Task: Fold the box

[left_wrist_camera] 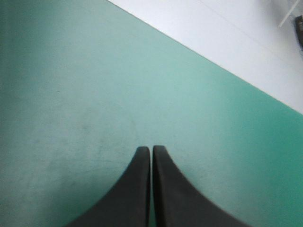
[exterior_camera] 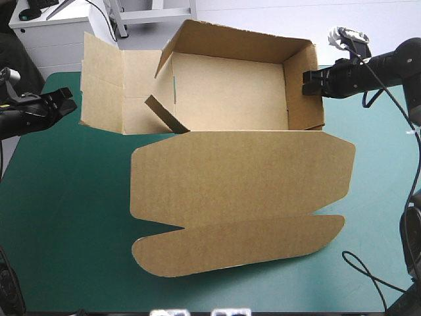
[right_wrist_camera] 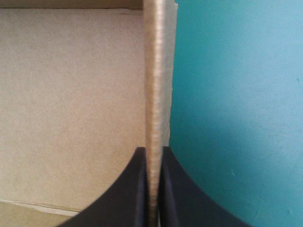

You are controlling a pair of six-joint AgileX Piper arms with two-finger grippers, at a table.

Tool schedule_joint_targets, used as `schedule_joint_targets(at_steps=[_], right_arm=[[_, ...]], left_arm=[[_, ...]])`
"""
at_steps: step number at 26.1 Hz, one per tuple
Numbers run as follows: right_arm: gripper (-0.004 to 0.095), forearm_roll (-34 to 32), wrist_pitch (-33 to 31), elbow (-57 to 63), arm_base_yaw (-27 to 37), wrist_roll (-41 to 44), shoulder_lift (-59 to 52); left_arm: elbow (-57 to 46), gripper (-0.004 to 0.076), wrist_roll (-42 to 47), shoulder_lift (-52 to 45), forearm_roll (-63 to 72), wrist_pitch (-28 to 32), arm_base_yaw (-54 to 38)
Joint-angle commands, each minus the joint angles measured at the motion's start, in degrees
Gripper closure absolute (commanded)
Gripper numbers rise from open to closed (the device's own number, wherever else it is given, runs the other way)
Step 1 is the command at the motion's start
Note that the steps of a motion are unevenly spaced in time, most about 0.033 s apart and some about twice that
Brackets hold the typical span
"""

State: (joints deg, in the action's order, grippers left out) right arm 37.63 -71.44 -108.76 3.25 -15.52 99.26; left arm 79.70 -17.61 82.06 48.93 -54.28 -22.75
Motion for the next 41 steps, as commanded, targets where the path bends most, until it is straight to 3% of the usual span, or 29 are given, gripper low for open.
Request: schedule_joint_targets(at_steps=[1,11,14,20,29,33,41], right_arm=[[0.0926,6.17,0.22,-1.83,0.31,-0.55,-3.59],[0.0925,11.77,3.61,-1.83,-0.02,-0.51,-3.59],[0.0925,9.53,4.47,-1.83,-1.73,-0.4,-3.59],[0.0925,-1.26,9.56,-1.83,-8.15,3.17,-3.59],[0.0925,-1.83,14.42,-1.83,-11.19,4.2,-3.59],[0.0925,-4.69,14.75,-1.83,-11.68,5.14,-3.48],[0.0925,-4.29,15.26,-1.83,-13.31,4.79,-3.16]], left_arm=[[1.71,0.0722,-5.09,-1.18,12.08,-0.86,0.52],[1.71,0.0731,-14.17,-1.18,28.44,-7.51,6.92],[1.91,0.0731,-14.95,-1.3,30.45,-8.96,8.41],[1.91,0.0731,-16.18,-2.55,32.23,-10.92,9.55],[1.91,0.0731,-16.18,-5.0,31.57,-15.23,9.55],[1.91,0.0731,-16.18,-7.06,31.16,-16.39,9.55],[1.91,0.0731,-14.24,-8.61,29.08,-16.27,9.79]])
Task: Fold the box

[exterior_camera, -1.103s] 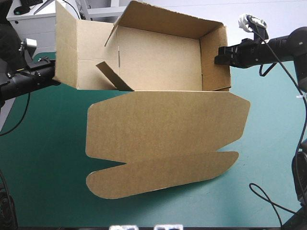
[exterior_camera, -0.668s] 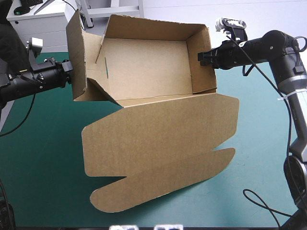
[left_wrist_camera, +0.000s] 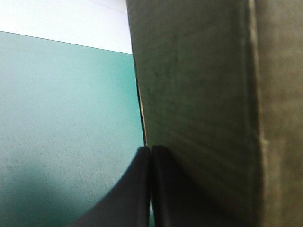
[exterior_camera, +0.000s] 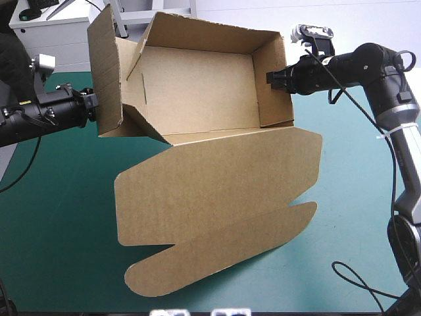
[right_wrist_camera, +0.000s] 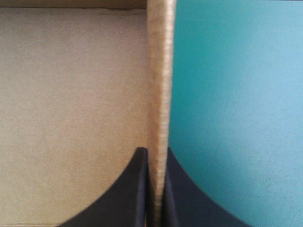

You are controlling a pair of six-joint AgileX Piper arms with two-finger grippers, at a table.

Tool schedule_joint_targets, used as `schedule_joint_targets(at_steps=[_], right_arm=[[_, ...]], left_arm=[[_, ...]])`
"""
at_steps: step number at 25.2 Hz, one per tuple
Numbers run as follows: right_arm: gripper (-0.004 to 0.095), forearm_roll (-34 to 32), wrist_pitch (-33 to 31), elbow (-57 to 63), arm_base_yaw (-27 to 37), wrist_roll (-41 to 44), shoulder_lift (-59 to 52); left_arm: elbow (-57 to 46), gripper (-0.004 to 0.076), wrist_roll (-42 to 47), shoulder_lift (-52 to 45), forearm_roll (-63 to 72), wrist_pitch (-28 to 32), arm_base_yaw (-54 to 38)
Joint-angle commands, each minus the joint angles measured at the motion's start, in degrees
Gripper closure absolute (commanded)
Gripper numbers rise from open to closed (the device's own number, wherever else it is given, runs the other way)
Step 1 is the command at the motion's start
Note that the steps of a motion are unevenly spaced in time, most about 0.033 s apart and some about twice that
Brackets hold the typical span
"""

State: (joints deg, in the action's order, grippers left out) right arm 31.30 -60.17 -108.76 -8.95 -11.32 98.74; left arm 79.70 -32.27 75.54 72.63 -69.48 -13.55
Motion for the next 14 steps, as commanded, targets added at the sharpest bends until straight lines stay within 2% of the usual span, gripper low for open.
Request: schedule_joint_targets(at_steps=[1,14], right_arm=[[0.0925,1.95,4.58,-1.83,-1.7,0.59,-2.39],[0.0925,1.04,6.52,-1.83,-2.79,0.44,-0.38]], left_arm=[[1.91,0.0731,0.42,-2.15,5.38,-1.18,0.87],[1.91,0.0731,1.15,-2.23,5.39,-3.27,1.6]])
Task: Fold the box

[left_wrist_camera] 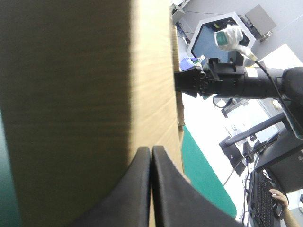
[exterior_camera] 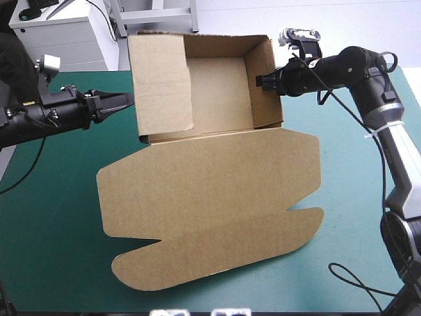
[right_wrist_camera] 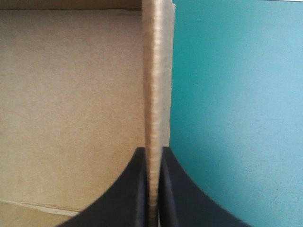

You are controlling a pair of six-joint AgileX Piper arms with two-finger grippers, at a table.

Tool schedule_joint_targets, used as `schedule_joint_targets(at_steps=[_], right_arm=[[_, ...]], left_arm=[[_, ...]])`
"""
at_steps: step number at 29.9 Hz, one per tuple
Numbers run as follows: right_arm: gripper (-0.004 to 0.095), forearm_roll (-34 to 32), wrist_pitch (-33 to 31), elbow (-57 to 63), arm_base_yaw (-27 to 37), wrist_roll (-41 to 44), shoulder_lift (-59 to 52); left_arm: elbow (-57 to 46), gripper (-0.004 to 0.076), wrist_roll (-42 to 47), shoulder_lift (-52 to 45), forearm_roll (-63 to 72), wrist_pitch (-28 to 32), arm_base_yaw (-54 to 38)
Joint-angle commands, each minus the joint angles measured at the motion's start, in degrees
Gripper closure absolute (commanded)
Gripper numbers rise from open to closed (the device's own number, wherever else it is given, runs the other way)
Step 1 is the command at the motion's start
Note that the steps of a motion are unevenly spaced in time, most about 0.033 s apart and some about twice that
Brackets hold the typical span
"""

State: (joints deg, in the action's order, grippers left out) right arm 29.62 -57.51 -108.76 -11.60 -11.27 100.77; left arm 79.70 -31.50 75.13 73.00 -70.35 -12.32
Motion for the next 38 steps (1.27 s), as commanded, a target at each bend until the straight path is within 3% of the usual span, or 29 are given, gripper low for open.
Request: schedule_joint_targets(at_steps=[1,10,17,22,26,32,38], right_arm=[[0.0925,3.16,3.93,-1.83,-0.14,0.4,-2.29],[0.0925,4.37,4.66,-1.83,-0.14,-0.68,-2.2],[0.0926,3.25,4.42,-1.83,-0.14,-0.22,-2.2],[0.0926,3.59,3.32,-1.83,0.39,0.33,-2.2],[0.0926,4.49,2.41,-1.83,2.15,0.81,-2.2],[0.0926,11.2,0.78,-1.83,5.5,-1.1,-2.2],[0.0926,15.66,0.15,-1.83,6.09,-4.21,-2.2]], left_arm=[[1.91,0.0731,0.38,-1.82,5.03,-1.95,0.37],[1.91,0.0731,0.03,-1.82,2.24,1.06,0.37],[1.91,0.0731,-8.74,-1.82,12.4,9.74,-0.98],[1.91,0.0731,-9.68,-1.82,15.22,16.93,-6.57],[1.91,0.0731,-7.19,-0.85,14.74,14.63,-14.76],[1.91,0.0731,-2.99,1.58,8.87,10.71,-25.65],[1.91,0.0731,0.66,3.76,3.09,5.81,-26.49]])
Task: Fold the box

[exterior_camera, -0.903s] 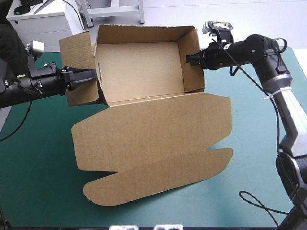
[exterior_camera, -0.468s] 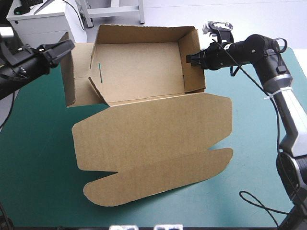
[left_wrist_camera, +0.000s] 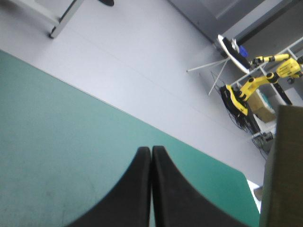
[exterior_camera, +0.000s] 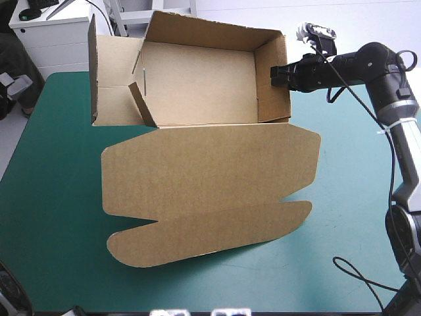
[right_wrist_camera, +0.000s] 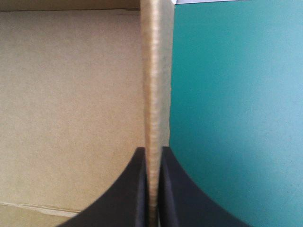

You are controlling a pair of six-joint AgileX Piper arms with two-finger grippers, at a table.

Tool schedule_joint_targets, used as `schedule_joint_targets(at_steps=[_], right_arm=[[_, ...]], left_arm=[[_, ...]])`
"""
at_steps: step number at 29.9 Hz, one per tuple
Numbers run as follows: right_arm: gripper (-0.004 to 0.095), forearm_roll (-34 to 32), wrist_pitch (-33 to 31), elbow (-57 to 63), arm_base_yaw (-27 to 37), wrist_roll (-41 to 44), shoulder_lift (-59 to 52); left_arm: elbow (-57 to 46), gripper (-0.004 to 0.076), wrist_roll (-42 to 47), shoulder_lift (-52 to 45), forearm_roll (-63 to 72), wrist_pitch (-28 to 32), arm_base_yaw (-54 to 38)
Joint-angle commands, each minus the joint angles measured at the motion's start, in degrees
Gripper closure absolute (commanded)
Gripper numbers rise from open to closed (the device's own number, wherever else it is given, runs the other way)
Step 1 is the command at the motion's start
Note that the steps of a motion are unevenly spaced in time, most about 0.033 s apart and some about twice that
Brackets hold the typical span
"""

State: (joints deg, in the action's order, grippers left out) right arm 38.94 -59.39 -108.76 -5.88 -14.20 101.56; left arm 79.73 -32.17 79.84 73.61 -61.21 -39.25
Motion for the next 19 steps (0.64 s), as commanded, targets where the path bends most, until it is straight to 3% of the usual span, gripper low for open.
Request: schedule_joint_targets(at_steps=[1,11,19], right_arm=[[0.0926,7.05,2.15,-1.83,0.37,-1.42,-2.98],[0.0925,9.82,2.63,-1.83,-0.42,-2.26,-2.98],[0.0925,3.62,3.22,-1.83,-3.67,-1.21,-2.98]], left_arm=[[1.88,0.0731,1.33,-0.82,2.6,-4.13,0.94],[1.88,0.0731,-0.09,-0.83,2.46,-5.23,14.48],[1.88,0.0731,-2.04,-1.16,4.95,-4.5,21.98]])
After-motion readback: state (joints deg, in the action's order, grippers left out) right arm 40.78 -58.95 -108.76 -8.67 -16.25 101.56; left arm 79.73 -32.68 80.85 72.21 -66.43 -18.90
